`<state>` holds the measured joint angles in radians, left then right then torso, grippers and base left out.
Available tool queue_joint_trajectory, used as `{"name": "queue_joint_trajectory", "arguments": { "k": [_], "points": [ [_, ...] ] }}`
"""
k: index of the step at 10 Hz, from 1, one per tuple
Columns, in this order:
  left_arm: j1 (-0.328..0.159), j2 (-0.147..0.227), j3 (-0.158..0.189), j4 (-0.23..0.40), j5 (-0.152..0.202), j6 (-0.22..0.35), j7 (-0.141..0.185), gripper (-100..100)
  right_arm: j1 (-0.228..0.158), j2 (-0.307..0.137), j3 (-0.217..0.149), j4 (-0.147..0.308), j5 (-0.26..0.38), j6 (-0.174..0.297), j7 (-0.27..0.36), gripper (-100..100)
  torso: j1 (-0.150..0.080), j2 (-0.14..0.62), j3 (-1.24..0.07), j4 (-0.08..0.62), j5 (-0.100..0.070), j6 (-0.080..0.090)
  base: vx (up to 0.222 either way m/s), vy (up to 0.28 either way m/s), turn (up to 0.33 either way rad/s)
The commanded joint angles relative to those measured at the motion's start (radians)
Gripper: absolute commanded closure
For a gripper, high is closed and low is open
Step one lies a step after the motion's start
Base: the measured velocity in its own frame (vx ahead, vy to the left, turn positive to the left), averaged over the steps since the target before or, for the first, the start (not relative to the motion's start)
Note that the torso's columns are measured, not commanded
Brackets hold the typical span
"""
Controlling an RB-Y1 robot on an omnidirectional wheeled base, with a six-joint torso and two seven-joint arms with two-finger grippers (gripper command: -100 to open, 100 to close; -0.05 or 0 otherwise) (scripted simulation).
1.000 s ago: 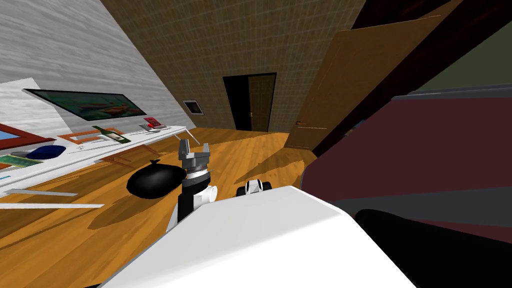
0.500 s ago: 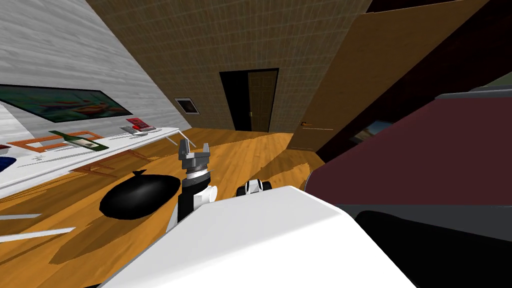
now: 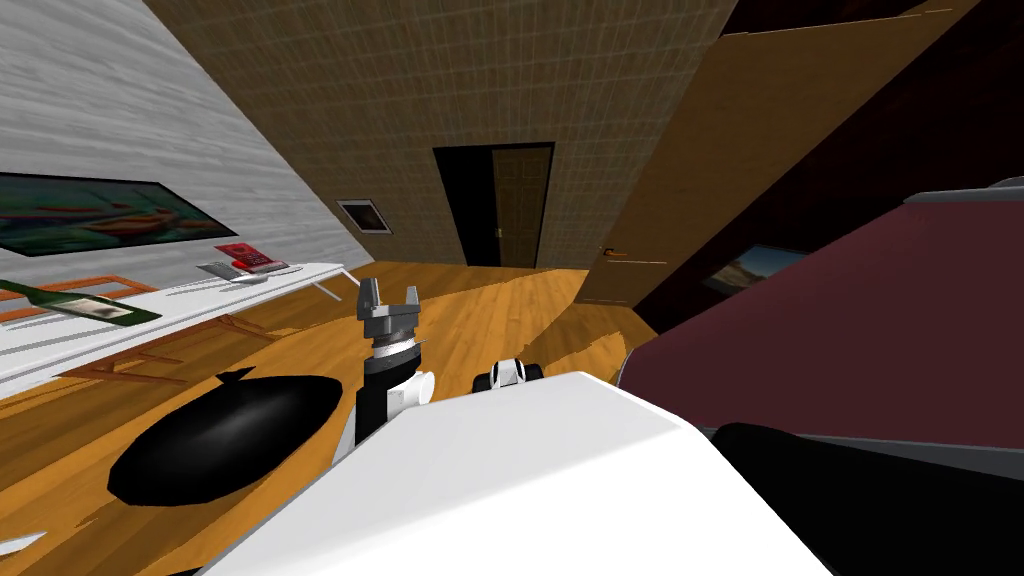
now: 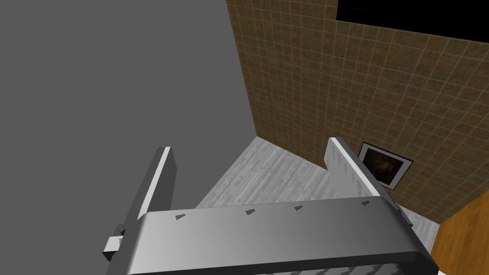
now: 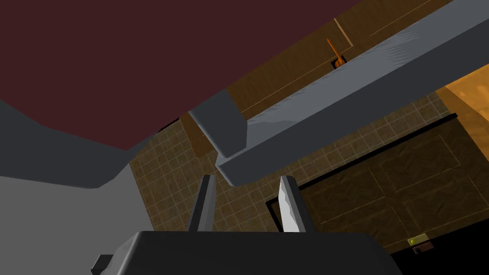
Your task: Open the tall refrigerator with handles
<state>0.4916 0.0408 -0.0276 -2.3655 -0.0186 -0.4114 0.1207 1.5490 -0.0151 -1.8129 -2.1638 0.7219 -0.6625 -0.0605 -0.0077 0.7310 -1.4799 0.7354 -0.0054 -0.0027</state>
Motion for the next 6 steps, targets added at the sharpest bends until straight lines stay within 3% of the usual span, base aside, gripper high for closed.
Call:
{"name": "queue_joint_trajectory", "arguments": {
  "k": [1, 6],
  "points": [
    [0.0, 0.0, 0.0, 0.0, 0.0, 0.0, 0.0, 0, 0.011, 0.001, 0.019, 0.016, 0.016, 0.019, -0.002, 100, 0.004, -0.001, 0.001, 0.0, 0.0, 0.001, 0.275, 0.101, -0.045],
    [0.0, 0.0, 0.0, 0.0, 0.0, 0.0, 0.0, 0, 0.038, 0.012, 0.055, 0.06, 0.05, 0.055, -0.003, 100, 0.001, 0.01, 0.006, 0.003, 0.002, 0.001, 0.274, 0.075, -0.062]
  ]
}}
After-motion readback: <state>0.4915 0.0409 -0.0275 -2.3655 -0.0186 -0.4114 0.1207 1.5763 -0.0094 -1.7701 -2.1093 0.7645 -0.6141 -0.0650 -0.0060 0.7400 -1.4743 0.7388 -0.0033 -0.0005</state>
